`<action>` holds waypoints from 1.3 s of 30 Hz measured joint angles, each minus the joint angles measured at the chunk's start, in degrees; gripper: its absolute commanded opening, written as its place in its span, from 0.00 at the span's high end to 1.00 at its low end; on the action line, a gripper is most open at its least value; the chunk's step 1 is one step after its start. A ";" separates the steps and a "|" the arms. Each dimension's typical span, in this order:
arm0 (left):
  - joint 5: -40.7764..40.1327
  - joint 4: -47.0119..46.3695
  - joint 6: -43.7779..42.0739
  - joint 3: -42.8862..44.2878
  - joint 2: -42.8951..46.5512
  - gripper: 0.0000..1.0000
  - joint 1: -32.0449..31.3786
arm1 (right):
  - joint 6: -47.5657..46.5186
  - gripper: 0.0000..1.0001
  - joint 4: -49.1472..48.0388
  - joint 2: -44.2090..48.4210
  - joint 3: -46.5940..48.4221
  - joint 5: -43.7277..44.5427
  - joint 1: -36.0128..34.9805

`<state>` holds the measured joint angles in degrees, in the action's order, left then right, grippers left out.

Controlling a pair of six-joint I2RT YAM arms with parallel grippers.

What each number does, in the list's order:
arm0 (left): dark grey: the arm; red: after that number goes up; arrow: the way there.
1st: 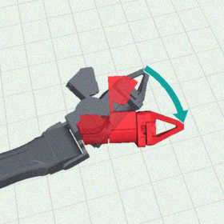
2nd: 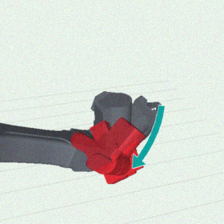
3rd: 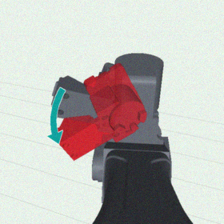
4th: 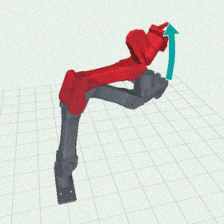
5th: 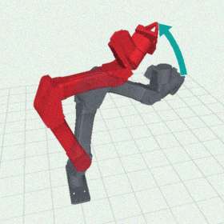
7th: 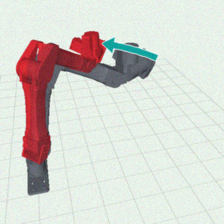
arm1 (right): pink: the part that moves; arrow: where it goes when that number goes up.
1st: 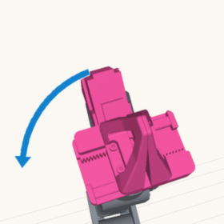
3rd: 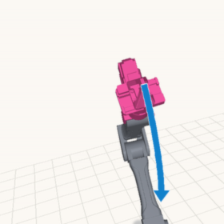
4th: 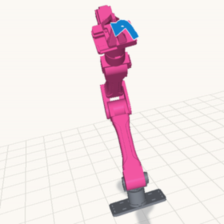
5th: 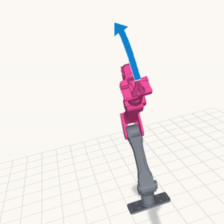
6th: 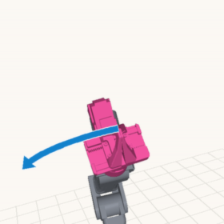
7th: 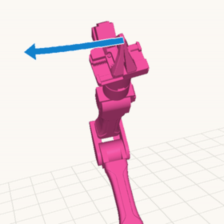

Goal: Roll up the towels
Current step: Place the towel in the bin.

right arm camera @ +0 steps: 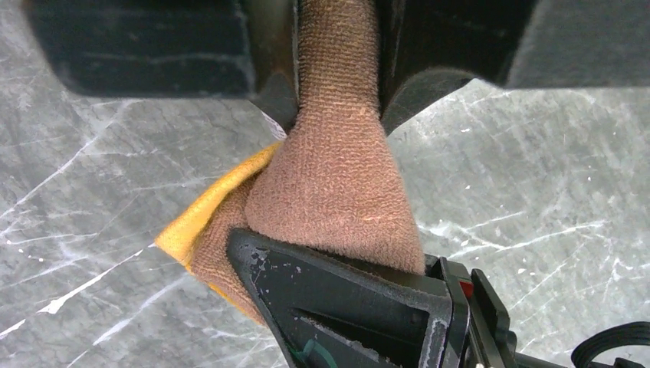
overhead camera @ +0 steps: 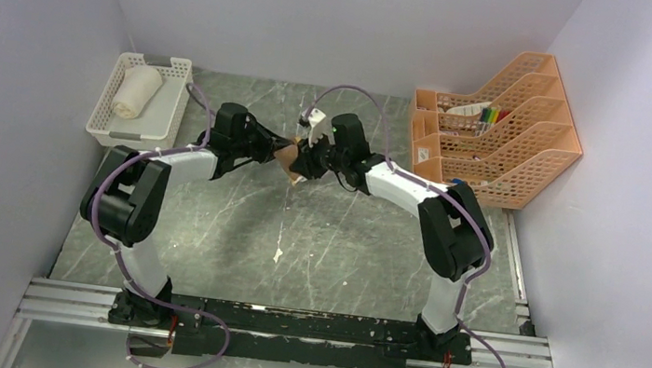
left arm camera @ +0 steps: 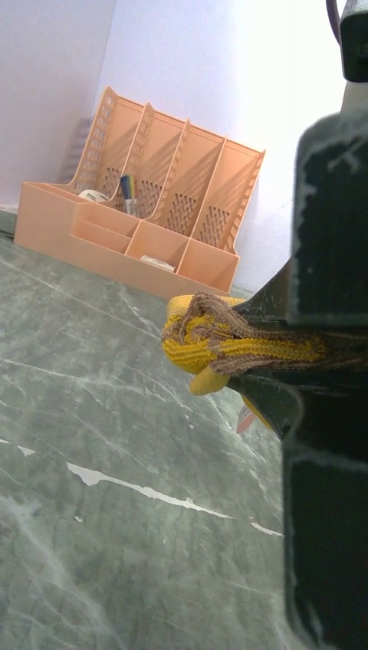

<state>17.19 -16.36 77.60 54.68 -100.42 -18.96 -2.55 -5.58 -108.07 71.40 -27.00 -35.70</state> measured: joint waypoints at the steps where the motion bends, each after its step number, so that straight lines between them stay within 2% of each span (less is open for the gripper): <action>1: 0.09 -0.37 -0.31 0.00 -0.02 0.93 0.00 | 0.15 0.67 0.02 -0.04 0.09 -0.11 0.04; 8: -0.83 1.57 -7.10 2.62 -0.09 0.93 0.02 | 0.57 0.20 0.76 0.42 0.13 1.09 0.33; 9: -1.57 3.02 -9.27 3.91 -0.07 0.93 0.09 | 0.59 0.02 0.70 1.11 -0.35 1.25 0.68; 10: -2.47 4.72 -11.91 5.46 -0.07 0.93 0.22 | 0.85 0.00 0.59 2.21 -1.16 1.31 1.33; 14: -6.60 11.04 -22.03 11.23 0.59 0.93 1.44 | 3.87 0.00 -2.71 10.99 -7.28 0.90 7.82; 18: -9.62 18.69 -32.92 16.79 1.51 0.93 5.77 | 7.41 0.00 -8.00 20.55 -12.35 2.40 13.64; 22: -17.11 31.30 -47.25 30.42 -0.76 0.93 11.52 | 10.38 0.00 -12.94 24.96 -15.43 2.49 13.14; 25: -26.75 36.68 -58.77 41.86 -3.41 0.93 14.12 | 12.94 0.00 -15.52 25.68 -18.51 1.20 12.57; 29: -32.83 36.63 -72.19 46.66 -3.65 0.93 17.31 | 14.12 0.00 -15.23 25.99 -21.59 1.29 11.34; 33: -32.83 34.86 -82.77 49.77 -6.64 0.93 22.21 | 13.49 0.00 -13.75 28.26 -21.94 2.40 8.41; 39: -30.93 29.73 -93.37 54.88 -17.00 0.93 28.28 | 13.07 0.00 -13.99 31.67 -21.99 2.80 5.60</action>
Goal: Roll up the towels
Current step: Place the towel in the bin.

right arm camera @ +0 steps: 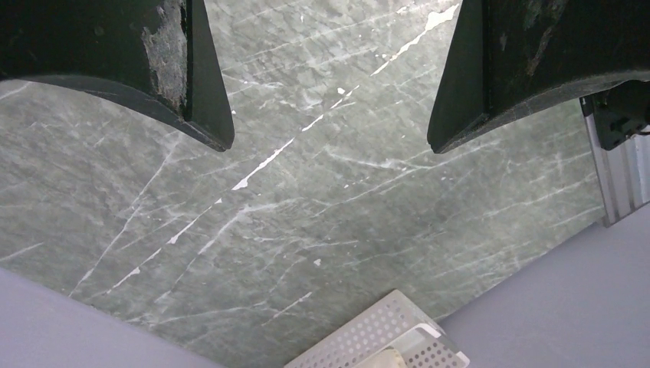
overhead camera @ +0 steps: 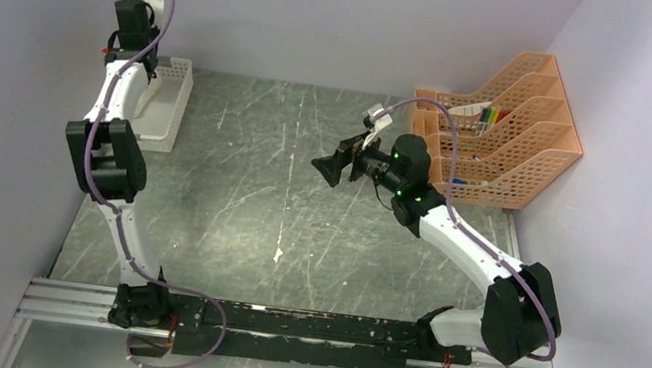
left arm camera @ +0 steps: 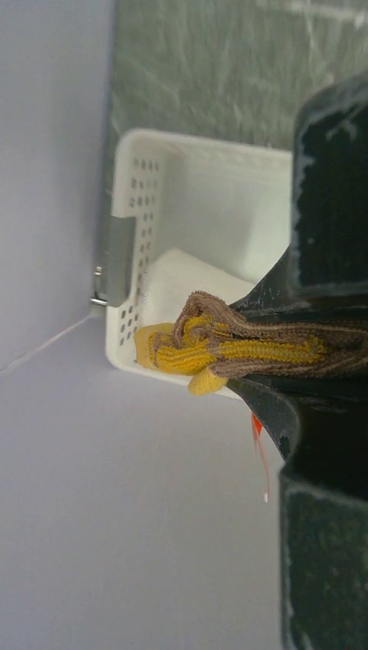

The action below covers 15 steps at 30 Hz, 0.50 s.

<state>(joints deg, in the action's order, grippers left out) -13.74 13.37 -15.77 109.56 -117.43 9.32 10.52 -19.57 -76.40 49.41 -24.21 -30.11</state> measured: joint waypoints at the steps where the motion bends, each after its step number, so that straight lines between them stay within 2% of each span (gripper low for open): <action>1: 0.02 -0.74 -1.33 0.02 -1.51 0.93 0.42 | 0.02 0.00 0.11 0.09 0.00 -0.07 -0.04; 9: 9.27 1.49 -3.98 5.27 -14.43 0.93 1.64 | -0.02 0.00 1.55 0.09 -1.29 -0.22 -0.13; 15: 18.62 5.25 -2.93 7.67 -16.59 0.93 3.13 | -0.02 0.00 1.95 0.07 -1.29 -0.35 -0.13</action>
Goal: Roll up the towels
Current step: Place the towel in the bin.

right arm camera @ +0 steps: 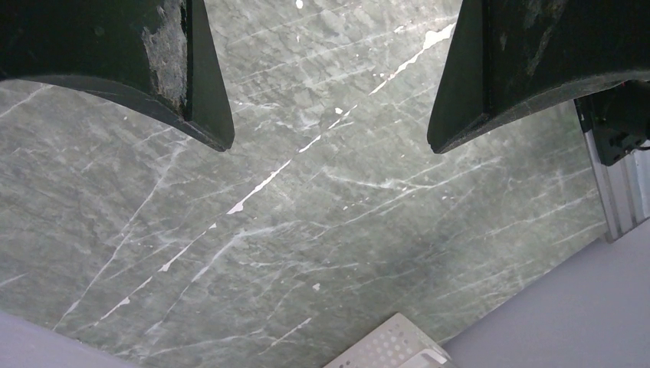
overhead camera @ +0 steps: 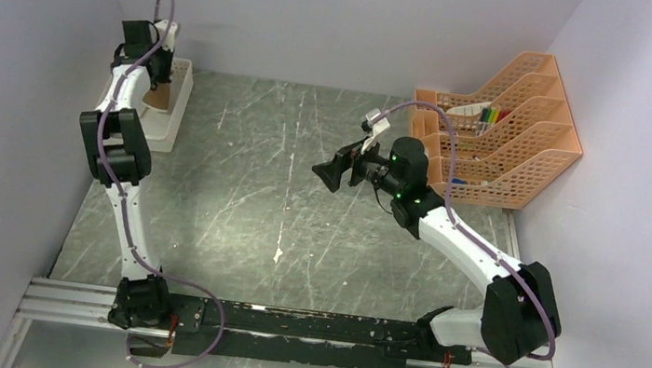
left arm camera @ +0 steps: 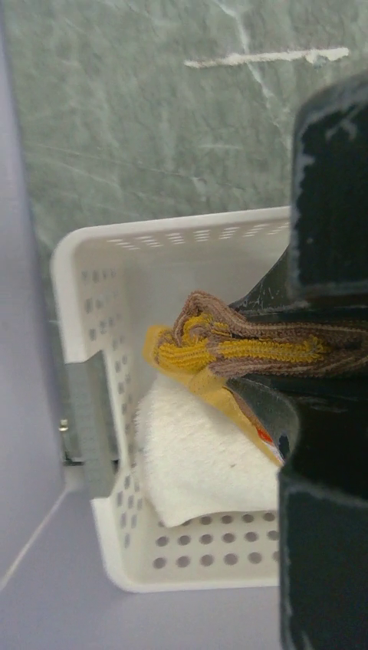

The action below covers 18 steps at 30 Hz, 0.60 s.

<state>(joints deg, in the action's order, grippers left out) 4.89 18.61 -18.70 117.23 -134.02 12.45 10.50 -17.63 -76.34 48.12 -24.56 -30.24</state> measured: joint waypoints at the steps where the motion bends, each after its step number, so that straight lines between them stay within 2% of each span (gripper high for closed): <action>1: 2.21 0.90 0.66 1.79 -0.74 0.93 0.66 | 0.00 0.00 0.00 -0.02 0.00 -0.11 0.00; 4: 9.51 2.10 2.99 8.09 -3.80 0.93 3.34 | 0.02 0.00 -0.04 -0.33 0.00 -0.33 0.00; 9: 17.75 4.83 5.27 9.40 -4.81 0.93 7.30 | 0.02 0.00 -0.04 -1.66 0.00 -0.70 -0.07; 18: 21.97 7.96 6.38 8.20 -2.27 0.93 7.32 | 0.07 0.00 -0.09 -2.69 0.00 -1.36 -0.37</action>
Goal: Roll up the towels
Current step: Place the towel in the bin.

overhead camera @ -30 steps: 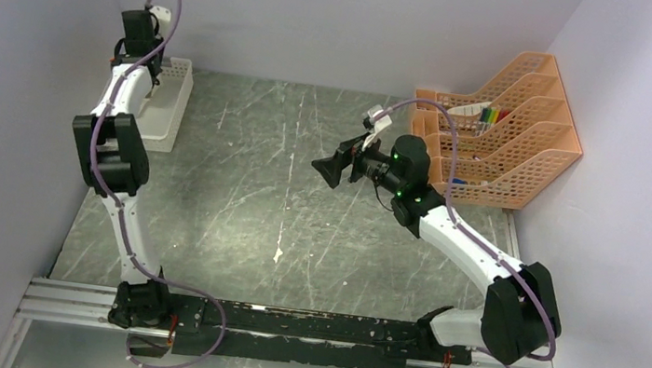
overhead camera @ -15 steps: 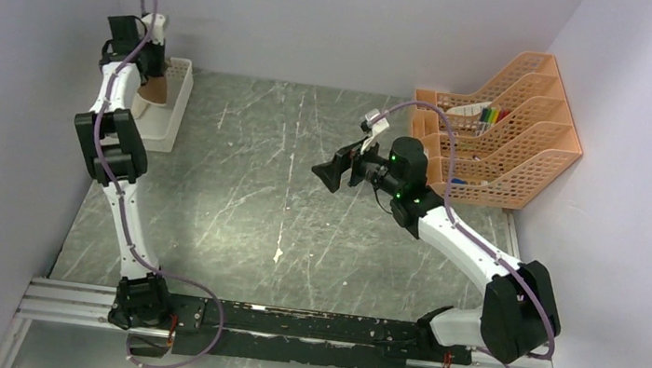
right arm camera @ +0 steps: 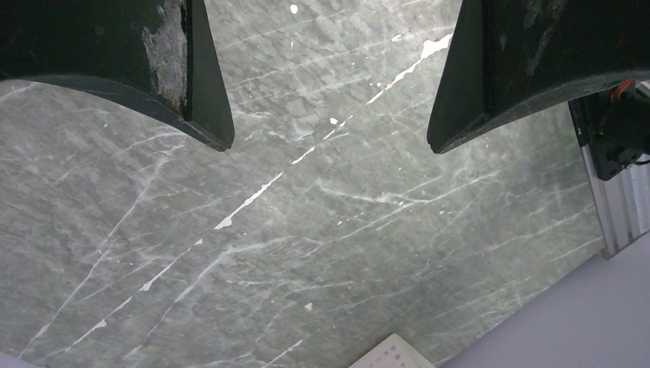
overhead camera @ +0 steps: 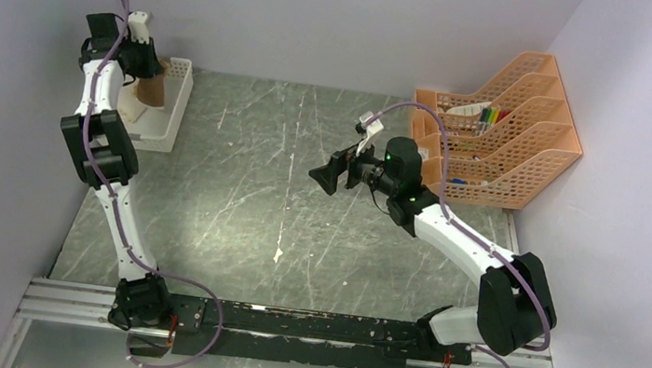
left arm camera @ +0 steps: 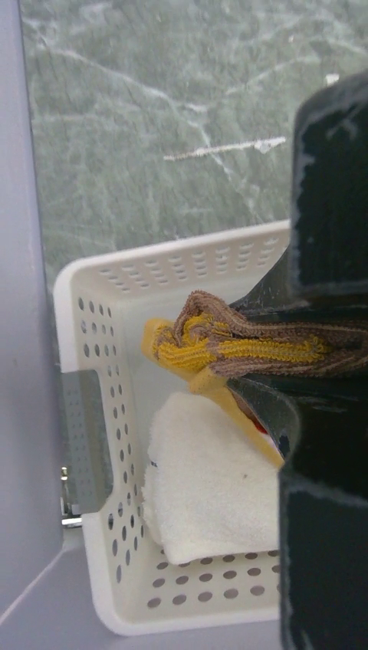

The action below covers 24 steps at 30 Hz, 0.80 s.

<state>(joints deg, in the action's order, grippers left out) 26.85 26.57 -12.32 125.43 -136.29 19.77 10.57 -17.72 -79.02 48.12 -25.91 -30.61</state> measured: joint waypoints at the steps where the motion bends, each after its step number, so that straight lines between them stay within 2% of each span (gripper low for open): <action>1: 0.11 0.35 0.31 0.13 0.55 0.93 -0.07 | 0.00 0.00 0.00 0.00 0.00 -0.07 -0.02; 12: 4.74 3.80 4.66 8.15 2.97 0.93 0.37 | 0.02 0.00 -0.31 -0.74 0.00 -0.31 -0.59; 18: 9.31 4.98 8.83 10.99 -2.89 0.93 1.55 | 0.00 0.00 -0.31 -0.74 0.00 -0.28 -0.63; 24: 10.03 7.69 10.47 10.88 -8.46 0.93 2.27 | -0.02 0.00 -0.31 -0.74 -0.02 -0.28 -0.63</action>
<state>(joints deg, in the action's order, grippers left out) 36.88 34.26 -1.85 136.31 -144.75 22.04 10.55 -18.02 -79.77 48.10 -26.20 -31.24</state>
